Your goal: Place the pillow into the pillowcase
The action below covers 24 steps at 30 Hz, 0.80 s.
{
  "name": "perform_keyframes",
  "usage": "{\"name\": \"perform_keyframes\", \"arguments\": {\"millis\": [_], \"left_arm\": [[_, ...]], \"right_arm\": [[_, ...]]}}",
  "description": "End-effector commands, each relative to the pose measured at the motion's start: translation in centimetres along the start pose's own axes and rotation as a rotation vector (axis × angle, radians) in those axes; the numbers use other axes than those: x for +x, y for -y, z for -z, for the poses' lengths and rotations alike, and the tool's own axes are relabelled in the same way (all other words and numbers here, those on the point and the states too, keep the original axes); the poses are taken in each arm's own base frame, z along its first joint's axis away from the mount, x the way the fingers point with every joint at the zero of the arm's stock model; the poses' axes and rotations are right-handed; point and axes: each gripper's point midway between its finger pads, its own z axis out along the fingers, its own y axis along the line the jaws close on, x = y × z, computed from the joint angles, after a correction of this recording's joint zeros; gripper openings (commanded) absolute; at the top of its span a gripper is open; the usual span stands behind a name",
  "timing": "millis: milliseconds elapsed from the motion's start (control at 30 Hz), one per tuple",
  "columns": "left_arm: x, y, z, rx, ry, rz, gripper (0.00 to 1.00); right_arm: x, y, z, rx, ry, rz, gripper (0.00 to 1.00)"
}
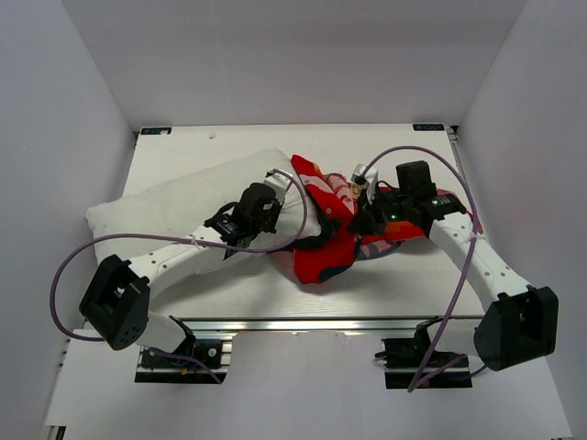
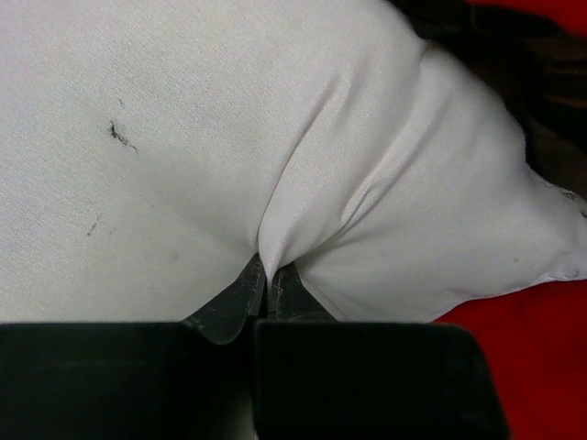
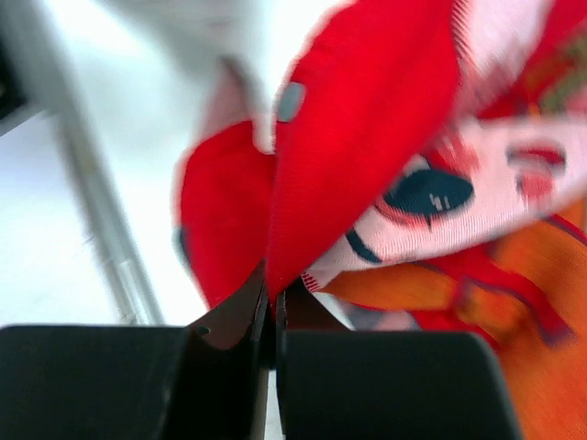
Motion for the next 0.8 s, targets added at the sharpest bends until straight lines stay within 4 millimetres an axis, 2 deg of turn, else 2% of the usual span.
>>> {"name": "perform_keyframes", "arguments": {"millis": [0,133,267,300,500,633,733,767], "left_arm": [[1.0,-1.6,-0.6,-0.044,-0.036,-0.012,0.00],[0.8,-0.7,-0.9,0.001,-0.032,-0.006,0.00],[1.7,-0.1,-0.9,0.028,-0.042,0.018,0.00],[1.9,0.2,-0.9,0.043,-0.041,0.026,0.00],[3.4,1.6,0.2,0.107,-0.041,0.098,0.00],[3.4,2.7,1.5,0.143,-0.019,0.137,0.00],[3.1,3.9,2.7,0.183,0.003,0.165,0.00],[3.0,4.2,3.0,0.195,0.006,0.179,0.00]], "right_arm": [[-0.4,-4.9,1.2,-0.228,0.036,0.072,0.00],[-2.4,-6.2,1.2,-0.311,0.095,0.070,0.00],[-4.6,-6.4,-0.2,-0.334,0.100,0.033,0.00],[-6.0,-6.2,-0.8,-0.317,0.120,0.059,0.00],[-9.4,-5.4,-4.0,-0.279,0.122,-0.074,0.00],[-12.1,-4.3,-6.6,-0.225,0.132,-0.142,0.00],[-13.5,-3.6,-8.1,-0.186,0.148,-0.202,0.00],[-14.5,-3.1,-8.1,-0.165,0.169,-0.203,0.00]]}}
